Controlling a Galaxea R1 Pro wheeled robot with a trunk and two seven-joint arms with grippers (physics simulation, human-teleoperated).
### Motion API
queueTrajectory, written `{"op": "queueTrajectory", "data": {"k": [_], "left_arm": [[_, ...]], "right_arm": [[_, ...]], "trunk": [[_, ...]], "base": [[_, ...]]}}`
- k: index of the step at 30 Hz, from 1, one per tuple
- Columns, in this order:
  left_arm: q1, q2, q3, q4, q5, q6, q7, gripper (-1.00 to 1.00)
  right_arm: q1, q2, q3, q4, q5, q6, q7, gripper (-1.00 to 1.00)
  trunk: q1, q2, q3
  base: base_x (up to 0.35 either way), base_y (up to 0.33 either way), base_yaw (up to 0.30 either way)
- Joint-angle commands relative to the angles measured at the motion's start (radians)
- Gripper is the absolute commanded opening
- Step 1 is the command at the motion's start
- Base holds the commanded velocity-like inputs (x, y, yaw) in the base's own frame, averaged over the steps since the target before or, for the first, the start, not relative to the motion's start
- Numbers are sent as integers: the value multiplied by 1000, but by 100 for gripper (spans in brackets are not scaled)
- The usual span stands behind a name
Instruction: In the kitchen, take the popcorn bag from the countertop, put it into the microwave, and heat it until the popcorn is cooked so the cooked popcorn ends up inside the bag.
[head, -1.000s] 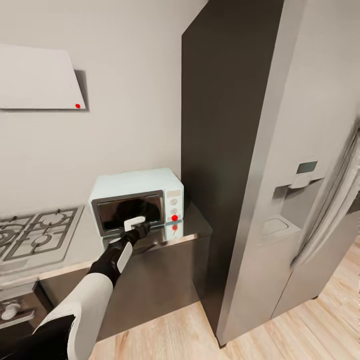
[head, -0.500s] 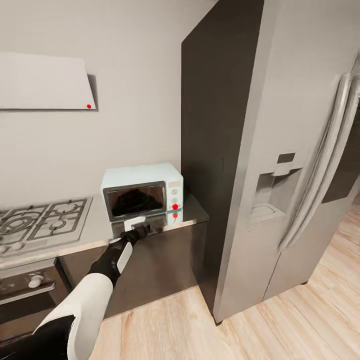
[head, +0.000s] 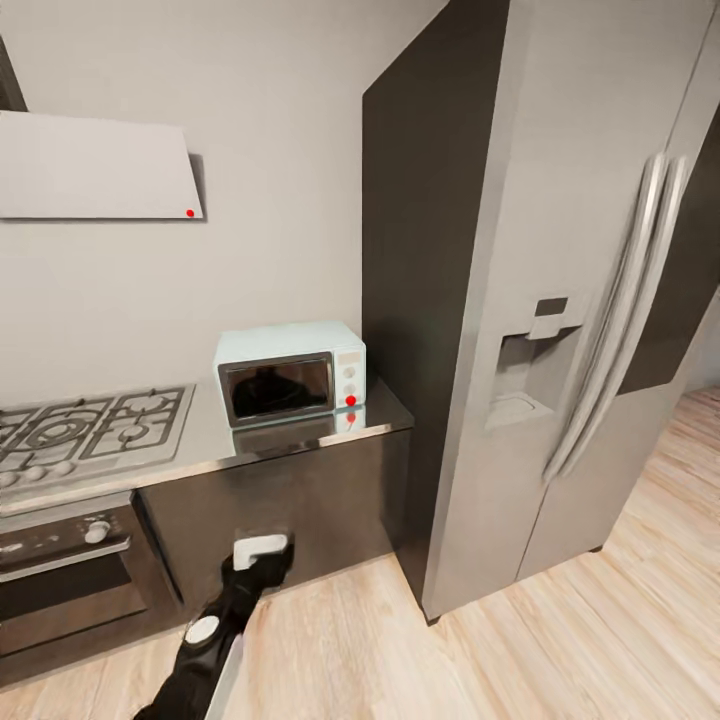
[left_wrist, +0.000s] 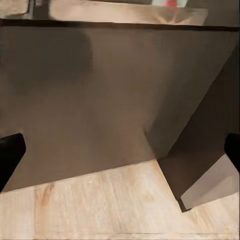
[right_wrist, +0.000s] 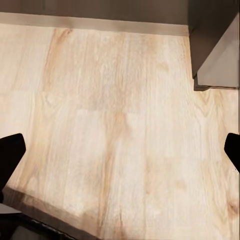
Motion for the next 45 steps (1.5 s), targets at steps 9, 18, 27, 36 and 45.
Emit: {"op": "queueTrajectory", "data": {"k": [9,18,27,36,45], "left_arm": [[224,30,132,164,6,5,-9,100],[228,34,187,287,5,4,-11,100],[219,36,185,317,4,3,-11,100],[209,34,180,383,-5,-32,-10,100],[193,33,176,395,-3,-34,-10,100]], "right_arm": [[-77,39,-12,-235,-8,106,-49,100],[-446,77,-11,-483,-112,557,-52,100],[-823,77,-8,-238,-273,612,-180,100],[-1055,77,-11,262,-329,351,-193,100],[-1055,77,-6,283,-338,335,-174,100]], "trunk": [[1,-2,-2],[1,-2,-6],[1,-2,-8],[1,-2,-8],[1,-2,-8]], "base": [[-2,0,36],[0,0,249],[0,0,142],[0,0,2],[151,0,0]]}}
